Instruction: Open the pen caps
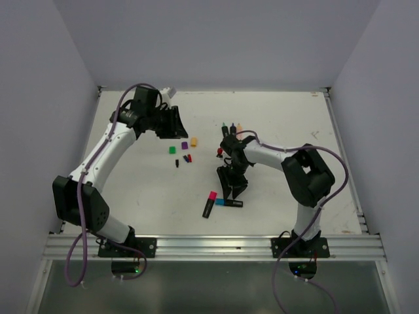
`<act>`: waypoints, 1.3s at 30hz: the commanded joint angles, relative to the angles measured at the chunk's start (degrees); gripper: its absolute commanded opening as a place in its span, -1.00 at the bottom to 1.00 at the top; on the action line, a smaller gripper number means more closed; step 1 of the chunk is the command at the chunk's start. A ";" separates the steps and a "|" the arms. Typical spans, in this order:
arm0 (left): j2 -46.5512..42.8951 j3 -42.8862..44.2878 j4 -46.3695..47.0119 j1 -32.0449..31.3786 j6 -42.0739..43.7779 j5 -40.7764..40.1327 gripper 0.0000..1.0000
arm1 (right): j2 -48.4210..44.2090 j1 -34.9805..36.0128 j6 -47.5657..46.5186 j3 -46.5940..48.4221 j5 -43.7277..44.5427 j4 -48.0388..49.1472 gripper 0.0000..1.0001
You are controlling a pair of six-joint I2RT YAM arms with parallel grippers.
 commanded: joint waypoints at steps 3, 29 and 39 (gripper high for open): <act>0.03 -1.09 2.06 0.73 -0.05 3.51 -0.20 | -7.36 -0.01 -1.07 -5.77 -3.22 3.95 -0.03; -3.13 -6.19 3.73 0.73 -1.90 4.92 -0.19 | -14.73 7.64 -0.19 -19.92 16.11 14.93 0.08; -4.18 -8.38 4.88 0.73 -2.86 5.71 -0.19 | -15.71 9.74 2.88 -24.50 16.47 16.17 -0.08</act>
